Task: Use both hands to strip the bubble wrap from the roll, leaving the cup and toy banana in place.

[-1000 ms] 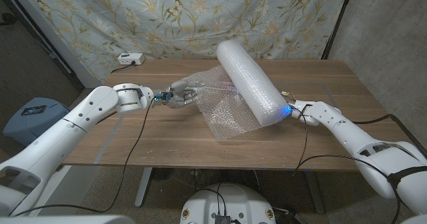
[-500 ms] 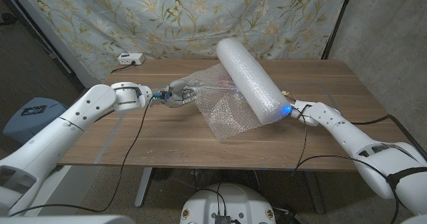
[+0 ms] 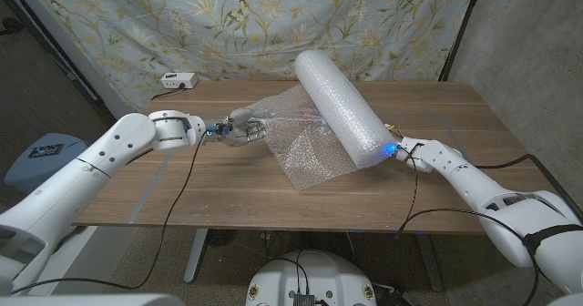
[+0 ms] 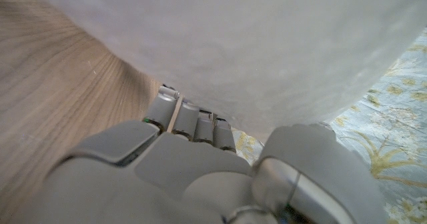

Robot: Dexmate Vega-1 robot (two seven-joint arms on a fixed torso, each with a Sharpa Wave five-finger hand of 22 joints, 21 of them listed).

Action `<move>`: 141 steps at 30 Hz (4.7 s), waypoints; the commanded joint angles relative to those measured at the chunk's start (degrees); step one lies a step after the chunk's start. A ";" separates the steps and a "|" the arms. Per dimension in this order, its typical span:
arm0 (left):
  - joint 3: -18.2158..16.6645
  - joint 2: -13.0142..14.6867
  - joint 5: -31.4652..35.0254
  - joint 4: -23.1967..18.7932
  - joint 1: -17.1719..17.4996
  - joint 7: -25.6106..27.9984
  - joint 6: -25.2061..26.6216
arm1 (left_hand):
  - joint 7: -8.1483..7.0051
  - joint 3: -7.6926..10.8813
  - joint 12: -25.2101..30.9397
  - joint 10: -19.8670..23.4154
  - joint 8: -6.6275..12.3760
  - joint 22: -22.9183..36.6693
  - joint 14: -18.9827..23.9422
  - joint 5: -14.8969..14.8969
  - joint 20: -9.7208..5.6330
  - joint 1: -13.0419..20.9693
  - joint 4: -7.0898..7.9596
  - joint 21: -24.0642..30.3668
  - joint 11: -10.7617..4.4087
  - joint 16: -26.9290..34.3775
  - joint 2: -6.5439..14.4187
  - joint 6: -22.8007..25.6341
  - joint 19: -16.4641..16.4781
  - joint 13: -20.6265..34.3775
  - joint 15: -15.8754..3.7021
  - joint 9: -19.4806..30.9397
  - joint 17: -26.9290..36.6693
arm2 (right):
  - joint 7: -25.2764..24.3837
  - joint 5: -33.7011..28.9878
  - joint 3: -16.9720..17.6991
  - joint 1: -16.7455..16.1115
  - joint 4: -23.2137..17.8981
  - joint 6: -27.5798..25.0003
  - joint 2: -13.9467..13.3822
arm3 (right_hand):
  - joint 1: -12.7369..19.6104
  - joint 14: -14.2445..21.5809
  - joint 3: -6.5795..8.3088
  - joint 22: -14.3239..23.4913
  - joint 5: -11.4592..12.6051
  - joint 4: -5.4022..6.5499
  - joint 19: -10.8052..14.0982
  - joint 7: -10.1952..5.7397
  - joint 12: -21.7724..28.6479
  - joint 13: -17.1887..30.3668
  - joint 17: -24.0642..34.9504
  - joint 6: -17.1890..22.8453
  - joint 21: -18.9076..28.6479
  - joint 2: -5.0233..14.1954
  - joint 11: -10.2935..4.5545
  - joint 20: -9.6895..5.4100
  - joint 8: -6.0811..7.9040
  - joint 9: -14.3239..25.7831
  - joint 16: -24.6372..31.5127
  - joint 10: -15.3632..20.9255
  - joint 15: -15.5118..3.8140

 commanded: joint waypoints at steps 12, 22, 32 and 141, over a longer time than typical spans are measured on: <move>-0.45 1.93 -0.72 -0.74 -0.80 1.03 1.38 | 0.24 0.21 -0.19 1.95 -0.27 0.02 0.66 0.41 0.22 0.31 0.05 0.82 -1.51 -0.25 -0.59 0.55 -0.33 0.26 -0.08 0.28 0.23 | 4.64 -1.67 0.45 1.45 5.77 4.03 2.95 | -1.22 -1.44 -0.20 0.11 0.53 -0.10 -0.68 1.31 -0.97 0.29 -0.23 -0.78 -0.40 -0.03 -0.09 0.75 0.15 -0.19 -0.39 -1.17 0.65; -0.77 2.79 -0.81 -1.29 -0.87 0.99 1.57 | 0.18 0.24 -0.34 2.10 -0.37 -0.03 0.71 0.42 0.16 0.30 0.06 1.16 -1.62 -0.28 -0.59 0.53 -0.41 0.28 -0.03 0.33 0.32 | 6.35 -2.31 0.96 1.79 7.56 5.87 4.04 | -1.78 -2.35 -0.15 0.14 0.76 -0.18 -1.16 0.86 -1.63 0.40 -0.44 -0.91 -0.83 -0.12 -0.08 0.99 0.15 -0.56 -0.30 -1.82 1.10; -0.94 3.63 -1.03 -1.63 -1.28 1.73 2.19 | 0.21 0.26 -0.45 2.09 -0.42 -0.06 0.77 0.42 0.17 0.28 0.07 1.46 -1.48 -0.28 -0.60 0.54 -0.56 0.43 -0.02 0.44 0.45 | 7.60 -2.83 1.39 2.36 9.49 7.22 4.87 | -2.13 -2.94 -0.12 0.15 0.91 -0.23 -1.35 0.37 -1.99 0.47 -0.53 -1.24 -1.07 -0.17 -0.15 1.19 0.08 -0.81 -0.21 -2.04 1.14; -1.27 7.98 -1.49 -5.41 -2.78 0.81 4.06 | 0.04 0.42 -1.71 2.57 -1.37 -0.31 0.66 0.38 0.18 -0.07 0.10 3.77 -1.75 -0.96 -0.60 0.81 -1.86 1.02 0.02 0.94 0.94 | 11.92 -4.16 5.25 0.87 12.89 12.33 5.26 | -3.51 -6.93 0.23 0.30 2.16 -0.83 -2.31 -1.41 -5.27 1.28 -1.48 -1.62 -2.91 -0.06 -0.55 2.24 0.55 -2.50 0.58 -3.76 2.18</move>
